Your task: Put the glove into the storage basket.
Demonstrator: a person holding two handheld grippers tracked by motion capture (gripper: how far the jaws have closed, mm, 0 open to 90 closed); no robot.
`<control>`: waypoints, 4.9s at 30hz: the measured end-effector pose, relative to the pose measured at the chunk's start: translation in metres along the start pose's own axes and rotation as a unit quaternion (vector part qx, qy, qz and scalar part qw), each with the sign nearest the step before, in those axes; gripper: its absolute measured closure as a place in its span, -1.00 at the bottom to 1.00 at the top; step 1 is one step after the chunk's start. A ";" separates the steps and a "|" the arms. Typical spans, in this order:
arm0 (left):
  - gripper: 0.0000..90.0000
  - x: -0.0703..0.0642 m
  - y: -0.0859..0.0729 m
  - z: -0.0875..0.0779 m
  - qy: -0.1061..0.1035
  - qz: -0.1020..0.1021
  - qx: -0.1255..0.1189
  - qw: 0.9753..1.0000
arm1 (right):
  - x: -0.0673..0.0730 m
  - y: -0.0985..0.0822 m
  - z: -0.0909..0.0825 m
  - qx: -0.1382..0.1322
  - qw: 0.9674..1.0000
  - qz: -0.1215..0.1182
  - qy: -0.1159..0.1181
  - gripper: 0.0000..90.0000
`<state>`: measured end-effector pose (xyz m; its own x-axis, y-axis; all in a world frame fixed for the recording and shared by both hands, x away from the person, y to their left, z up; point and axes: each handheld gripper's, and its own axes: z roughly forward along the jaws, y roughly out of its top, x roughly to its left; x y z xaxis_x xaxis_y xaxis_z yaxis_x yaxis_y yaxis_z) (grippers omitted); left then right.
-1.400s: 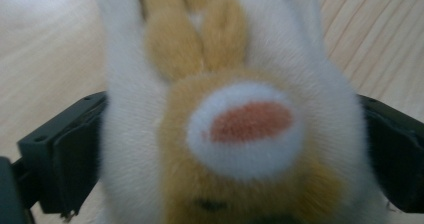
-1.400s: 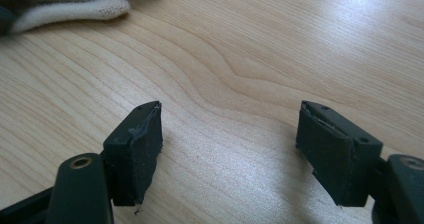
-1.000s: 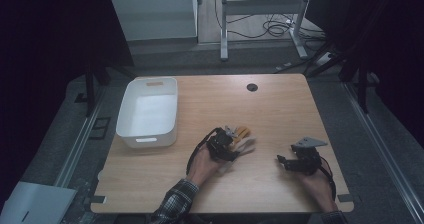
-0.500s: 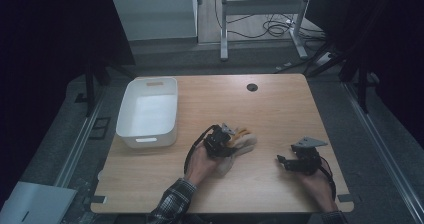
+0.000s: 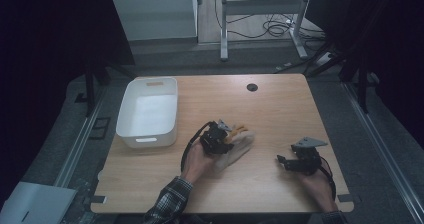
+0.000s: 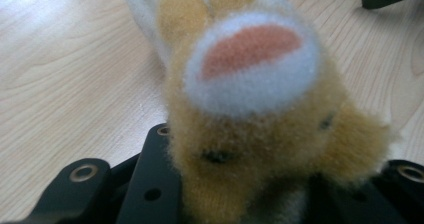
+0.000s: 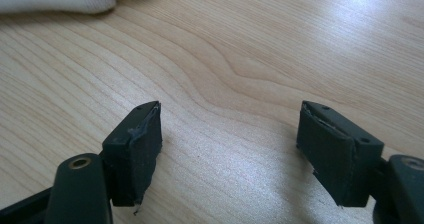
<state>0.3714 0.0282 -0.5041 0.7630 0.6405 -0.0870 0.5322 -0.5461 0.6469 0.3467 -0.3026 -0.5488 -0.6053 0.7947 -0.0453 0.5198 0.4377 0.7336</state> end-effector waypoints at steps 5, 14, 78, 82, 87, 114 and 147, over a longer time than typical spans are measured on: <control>0.56 0.007 0.003 -0.011 0.005 -0.005 -0.002 1.000 | 0.000 0.000 0.000 0.000 1.000 0.000 0.001 -0.41; 0.56 0.026 0.009 -0.039 0.021 -0.024 -0.009 0.999 | 0.000 0.000 0.000 0.000 1.000 0.000 0.000 -0.41; 0.50 0.224 -0.058 -0.087 0.172 -0.217 0.005 0.961 | 0.000 0.000 0.000 -0.002 1.000 0.000 0.001 -0.41; 0.26 0.225 -0.058 -0.078 0.172 -0.208 0.039 0.962 | 0.000 0.000 0.000 -0.002 1.000 0.000 0.001 -0.41; -0.37 0.225 -0.058 -0.074 0.180 -0.209 0.055 0.960 | 0.000 0.000 0.000 -0.002 1.000 0.000 0.001 -0.41; 0.27 0.226 -0.052 -0.068 0.092 -0.252 0.090 0.959 | 0.000 0.000 0.000 -0.001 1.000 0.001 0.001 -0.41; -0.84 0.210 -0.073 -0.121 0.158 -0.212 -0.064 0.962 | 0.000 0.000 0.000 -0.001 1.000 0.000 0.001 -0.43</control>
<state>0.4479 0.2680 -0.4776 0.3272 0.9342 -0.1419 0.7055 -0.1416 0.6944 0.3468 -0.3023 -0.5490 -0.6072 0.7933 -0.0439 0.5188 0.4378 0.7343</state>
